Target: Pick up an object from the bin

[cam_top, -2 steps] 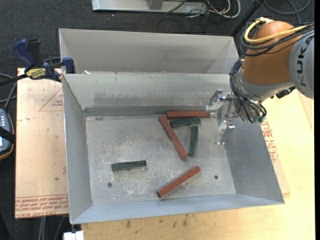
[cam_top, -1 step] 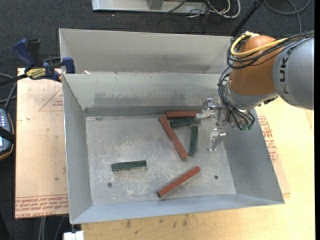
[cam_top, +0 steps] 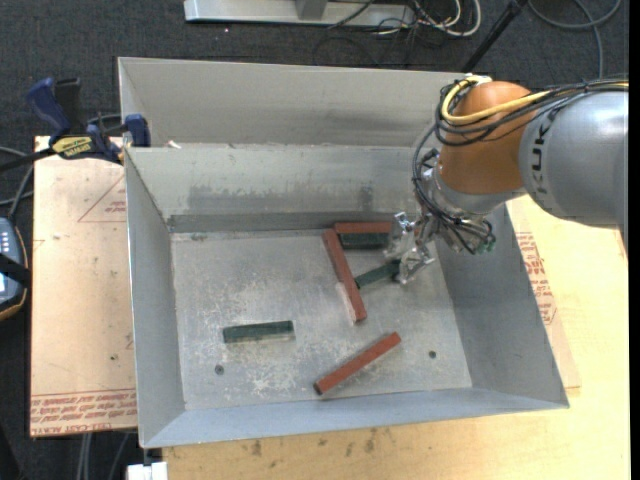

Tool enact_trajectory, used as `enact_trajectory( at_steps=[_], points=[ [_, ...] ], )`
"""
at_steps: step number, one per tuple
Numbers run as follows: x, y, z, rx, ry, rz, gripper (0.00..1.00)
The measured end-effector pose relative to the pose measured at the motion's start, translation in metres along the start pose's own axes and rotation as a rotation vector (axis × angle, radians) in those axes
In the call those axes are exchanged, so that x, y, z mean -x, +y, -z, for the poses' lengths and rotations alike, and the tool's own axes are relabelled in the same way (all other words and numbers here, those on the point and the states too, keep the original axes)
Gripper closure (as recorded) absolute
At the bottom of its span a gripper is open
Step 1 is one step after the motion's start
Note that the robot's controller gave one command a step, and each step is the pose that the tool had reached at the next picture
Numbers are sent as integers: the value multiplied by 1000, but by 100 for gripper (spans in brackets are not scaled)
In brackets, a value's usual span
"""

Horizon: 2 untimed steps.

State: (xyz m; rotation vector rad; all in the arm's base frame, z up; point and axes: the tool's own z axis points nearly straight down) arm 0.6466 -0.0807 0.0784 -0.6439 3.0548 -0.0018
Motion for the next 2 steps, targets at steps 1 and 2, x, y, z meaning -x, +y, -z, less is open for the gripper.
enact_trajectory(
  at_steps=[1,2],
  points=[
    [0,0,0,0,0,0,100],
    [-2,11,164,2,9,79,100]
  ],
)
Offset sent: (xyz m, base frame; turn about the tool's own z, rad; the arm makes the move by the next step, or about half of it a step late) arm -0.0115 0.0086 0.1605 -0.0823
